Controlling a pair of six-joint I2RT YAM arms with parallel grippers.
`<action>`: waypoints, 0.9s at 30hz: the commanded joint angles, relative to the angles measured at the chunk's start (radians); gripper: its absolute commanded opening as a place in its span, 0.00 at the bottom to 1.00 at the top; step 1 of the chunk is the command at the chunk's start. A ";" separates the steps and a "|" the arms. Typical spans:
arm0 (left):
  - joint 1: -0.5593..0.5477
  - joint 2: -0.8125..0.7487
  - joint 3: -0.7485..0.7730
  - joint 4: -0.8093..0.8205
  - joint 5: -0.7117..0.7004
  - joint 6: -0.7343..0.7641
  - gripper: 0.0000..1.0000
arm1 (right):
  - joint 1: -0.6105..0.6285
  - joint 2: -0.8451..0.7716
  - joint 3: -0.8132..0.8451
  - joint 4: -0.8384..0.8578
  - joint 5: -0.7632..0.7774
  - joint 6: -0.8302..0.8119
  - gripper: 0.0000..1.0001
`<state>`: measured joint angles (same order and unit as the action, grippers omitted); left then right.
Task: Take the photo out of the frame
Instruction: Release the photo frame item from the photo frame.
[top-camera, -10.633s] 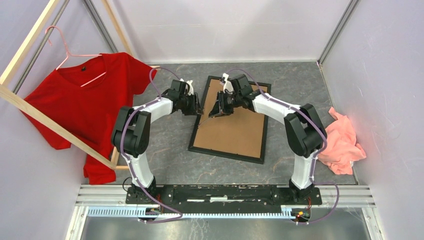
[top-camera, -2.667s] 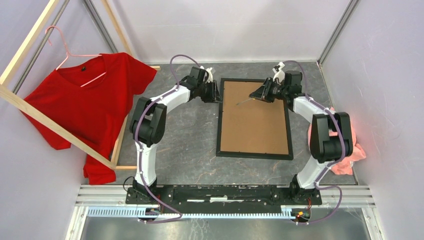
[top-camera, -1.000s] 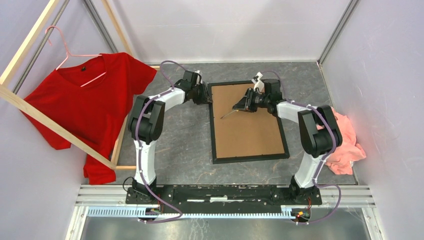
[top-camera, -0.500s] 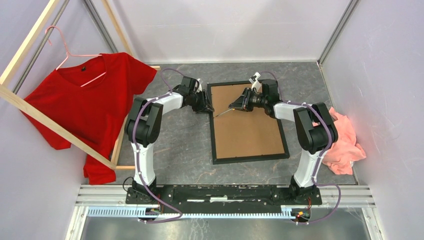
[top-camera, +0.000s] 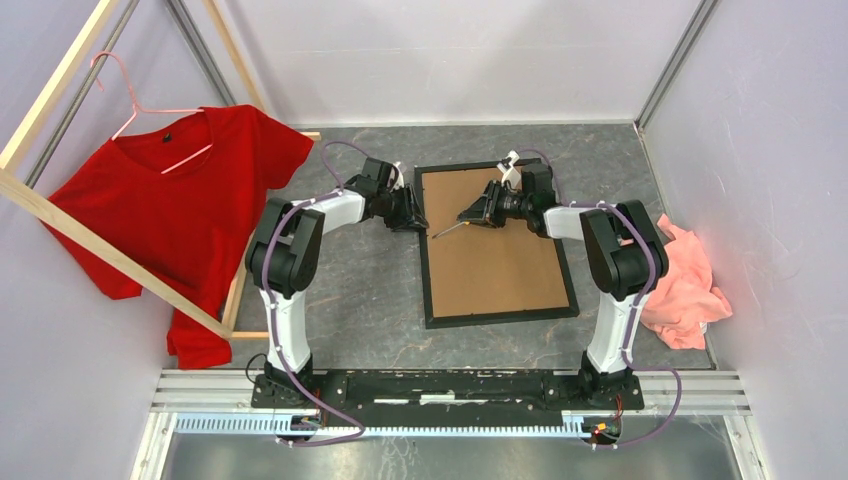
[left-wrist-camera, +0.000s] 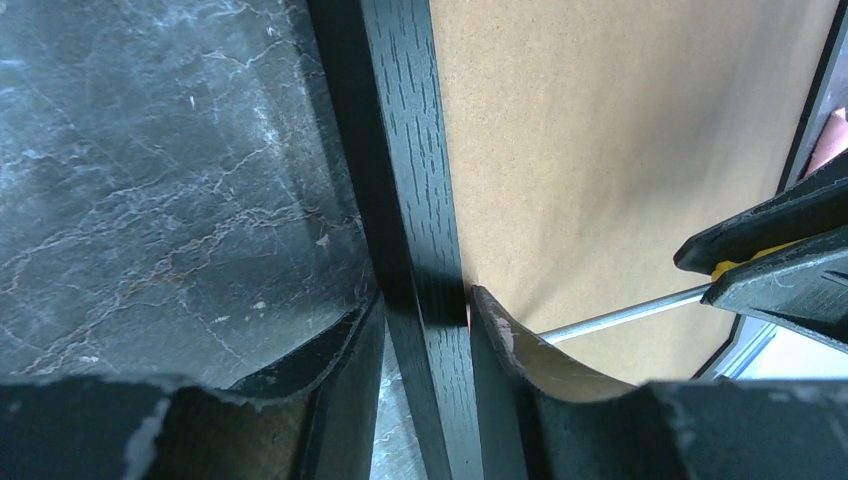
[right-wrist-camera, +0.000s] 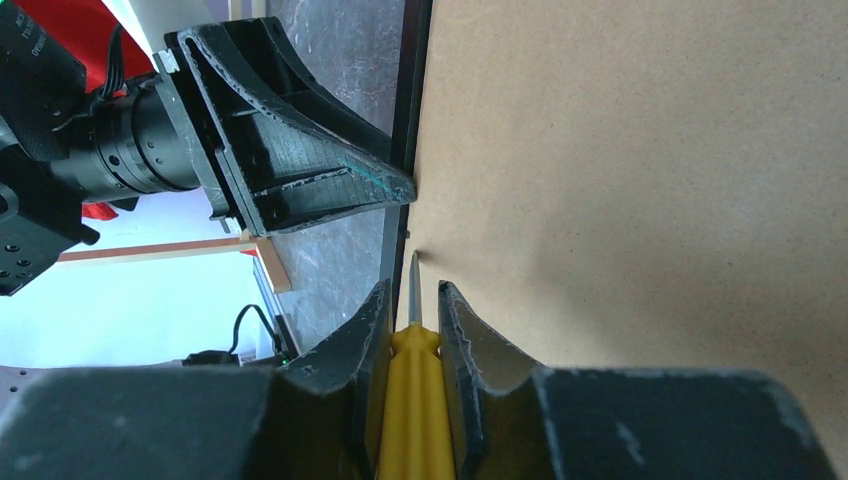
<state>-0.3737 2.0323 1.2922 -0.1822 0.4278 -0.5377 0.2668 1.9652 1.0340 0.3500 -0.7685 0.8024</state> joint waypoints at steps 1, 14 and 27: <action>-0.014 -0.038 -0.031 0.021 -0.005 0.008 0.43 | 0.004 0.027 0.034 0.034 0.024 -0.016 0.00; -0.035 -0.063 -0.076 0.045 -0.040 -0.025 0.36 | 0.005 0.050 0.012 0.123 0.041 0.041 0.00; -0.036 -0.064 -0.103 0.070 -0.038 -0.066 0.35 | 0.014 -0.054 -0.145 0.225 0.105 0.011 0.00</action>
<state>-0.3908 1.9903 1.2152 -0.0891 0.3809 -0.5697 0.2752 1.9575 0.9375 0.5499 -0.7139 0.8593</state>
